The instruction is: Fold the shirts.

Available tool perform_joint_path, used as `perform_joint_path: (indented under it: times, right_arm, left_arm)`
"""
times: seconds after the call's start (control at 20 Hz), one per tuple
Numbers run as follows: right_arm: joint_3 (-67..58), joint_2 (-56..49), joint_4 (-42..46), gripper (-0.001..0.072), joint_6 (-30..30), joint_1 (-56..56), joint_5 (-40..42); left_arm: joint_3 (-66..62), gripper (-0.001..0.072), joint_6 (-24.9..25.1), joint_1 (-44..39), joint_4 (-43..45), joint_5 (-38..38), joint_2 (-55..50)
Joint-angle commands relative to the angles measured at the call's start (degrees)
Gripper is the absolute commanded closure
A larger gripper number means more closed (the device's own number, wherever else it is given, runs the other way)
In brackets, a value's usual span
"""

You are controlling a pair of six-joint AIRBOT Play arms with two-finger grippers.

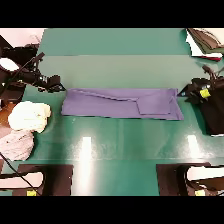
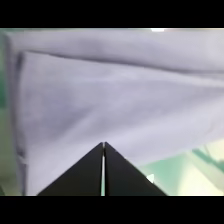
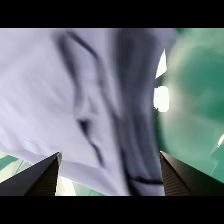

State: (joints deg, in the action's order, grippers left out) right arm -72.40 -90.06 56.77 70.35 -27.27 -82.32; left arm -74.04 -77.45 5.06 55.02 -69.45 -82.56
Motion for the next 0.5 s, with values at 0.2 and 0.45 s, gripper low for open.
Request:
perform_joint_path:
  times: [0.2,0.45]
  right_arm:
    - [7.08,-3.69,-8.24,0.0021,-10.84,-2.47,3.52]
    - [7.08,-6.43,-14.27,0.0190,-14.51,2.47,4.02]
  left_arm:
    - [-0.09,0.0685,0.46,-8.72,0.09,2.49,-0.04]
    - [-0.09,0.0685,0.31,-11.39,0.11,2.97,-0.04]
